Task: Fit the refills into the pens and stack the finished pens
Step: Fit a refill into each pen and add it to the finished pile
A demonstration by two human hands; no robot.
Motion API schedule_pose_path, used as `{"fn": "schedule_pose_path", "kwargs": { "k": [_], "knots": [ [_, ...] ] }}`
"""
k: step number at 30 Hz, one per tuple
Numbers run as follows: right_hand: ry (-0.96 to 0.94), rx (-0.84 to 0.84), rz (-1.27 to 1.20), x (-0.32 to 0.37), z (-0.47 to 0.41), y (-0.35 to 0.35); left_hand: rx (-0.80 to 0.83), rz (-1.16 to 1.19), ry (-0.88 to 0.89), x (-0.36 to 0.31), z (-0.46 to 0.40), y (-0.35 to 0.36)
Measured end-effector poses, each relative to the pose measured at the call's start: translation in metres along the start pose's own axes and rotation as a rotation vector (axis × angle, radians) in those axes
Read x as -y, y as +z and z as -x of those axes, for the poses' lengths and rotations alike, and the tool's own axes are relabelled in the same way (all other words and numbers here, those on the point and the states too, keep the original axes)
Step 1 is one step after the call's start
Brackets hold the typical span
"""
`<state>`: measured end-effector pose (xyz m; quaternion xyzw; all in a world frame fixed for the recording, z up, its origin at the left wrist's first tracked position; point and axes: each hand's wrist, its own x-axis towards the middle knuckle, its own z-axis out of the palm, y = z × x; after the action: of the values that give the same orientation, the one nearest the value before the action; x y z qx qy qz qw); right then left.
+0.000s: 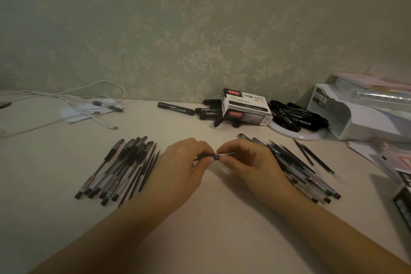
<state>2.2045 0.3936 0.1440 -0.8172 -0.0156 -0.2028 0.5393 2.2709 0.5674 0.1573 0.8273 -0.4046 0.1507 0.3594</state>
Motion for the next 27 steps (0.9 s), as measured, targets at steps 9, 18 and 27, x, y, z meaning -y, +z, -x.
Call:
{"fn": "schedule_pose_path", "kwargs": {
  "k": [9,18,27],
  "knots": [
    [0.045,-0.083,0.126,-0.005,-0.002,0.000,-0.248,-0.353,-0.489,0.048,-0.013,-0.054],
    [0.053,-0.098,0.121,-0.009,-0.001,0.003,-0.115,-0.414,-0.737,0.085,-0.003,-0.073],
    [-0.032,-0.128,0.383,-0.007,0.000,0.001,-0.095,-0.468,-0.688,0.076,-0.005,-0.070]
  ]
}}
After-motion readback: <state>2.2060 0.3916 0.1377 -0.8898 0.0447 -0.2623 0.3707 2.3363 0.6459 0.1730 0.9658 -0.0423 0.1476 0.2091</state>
